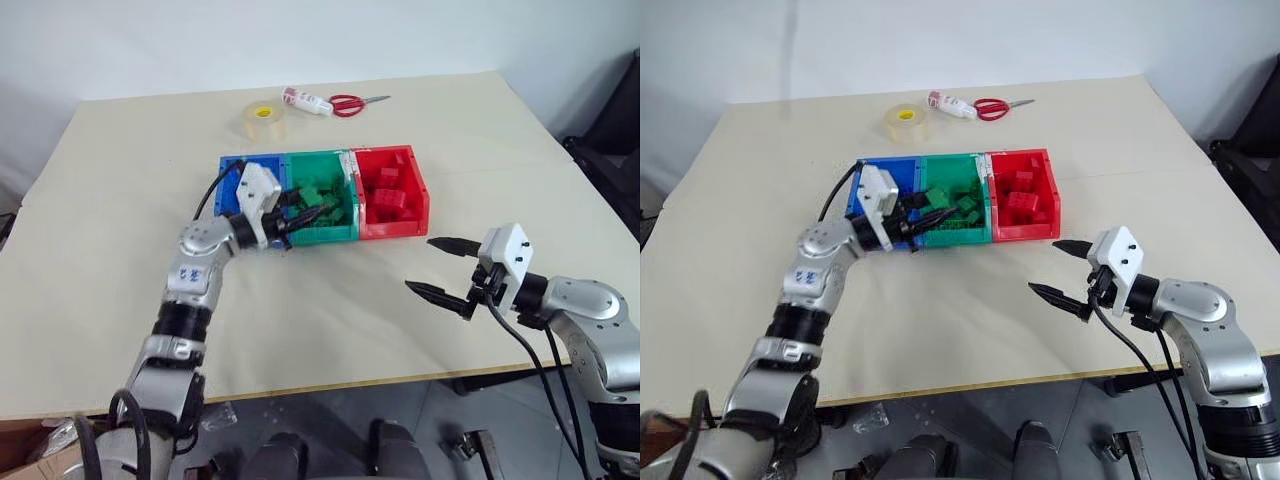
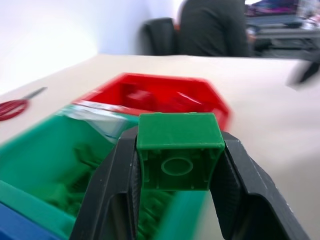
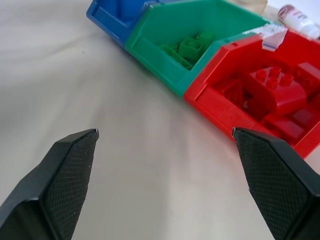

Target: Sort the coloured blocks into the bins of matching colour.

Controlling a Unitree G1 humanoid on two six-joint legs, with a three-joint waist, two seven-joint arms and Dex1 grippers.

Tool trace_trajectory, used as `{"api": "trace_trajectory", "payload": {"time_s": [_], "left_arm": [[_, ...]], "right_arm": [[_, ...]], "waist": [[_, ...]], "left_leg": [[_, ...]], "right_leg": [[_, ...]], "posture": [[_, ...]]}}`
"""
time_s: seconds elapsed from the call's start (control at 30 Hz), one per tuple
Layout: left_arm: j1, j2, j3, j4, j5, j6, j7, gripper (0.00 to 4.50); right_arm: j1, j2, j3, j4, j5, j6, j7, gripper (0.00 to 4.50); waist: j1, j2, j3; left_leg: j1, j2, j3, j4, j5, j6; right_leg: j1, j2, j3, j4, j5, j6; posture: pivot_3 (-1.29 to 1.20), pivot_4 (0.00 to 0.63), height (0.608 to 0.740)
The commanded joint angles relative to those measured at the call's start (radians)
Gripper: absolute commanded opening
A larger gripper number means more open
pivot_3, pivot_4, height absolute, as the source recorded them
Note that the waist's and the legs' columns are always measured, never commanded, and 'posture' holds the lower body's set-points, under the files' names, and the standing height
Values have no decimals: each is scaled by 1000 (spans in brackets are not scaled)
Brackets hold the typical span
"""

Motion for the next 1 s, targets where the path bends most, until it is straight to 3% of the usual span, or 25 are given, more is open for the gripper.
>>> {"api": "trace_trajectory", "payload": {"time_s": [0.03,0.27,0.47,0.67,0.83,1.0], "left_arm": [[-77,-11,10,97,22,-79,9,2418],[-109,7,17,193,42,-153,-3,4486],[48,129,28,-62,-58,6,-190,4486],[323,335,146,-299,-184,222,-262,4486],[497,451,238,-303,-182,182,-303,4486],[552,461,294,-299,-208,127,-335,4486]], "right_arm": [[-8,7,-16,-42,21,-7,-18,4500],[-25,7,-7,-22,21,-17,-13,4500],[-74,-16,8,47,12,-46,51,4500],[-155,-68,30,217,-15,-114,176,4500],[-216,-100,40,382,-47,-193,264,4500],[-278,-110,45,522,-55,-270,356,4500]], "waist": [[-1,0,0],[-4,-1,0],[-23,-1,0],[-38,-1,0],[-37,0,1],[-23,0,1]], "left_leg": [[0,0,0,0,0,0],[-1,0,0,0,0,0],[-1,0,-1,0,0,0],[0,1,-3,-2,0,0],[0,0,-4,-3,0,0],[0,0,-3,-2,0,0]], "right_leg": [[0,0,0,0,0,0],[-1,0,0,0,0,1],[-1,0,0,0,0,1],[-2,0,1,0,0,1],[-2,0,1,0,0,0],[-1,0,1,-2,0,0]], "posture": [[0,150,740],[0,150,740],[0,150,740],[0,150,740],[0,150,740],[0,150,740]]}}
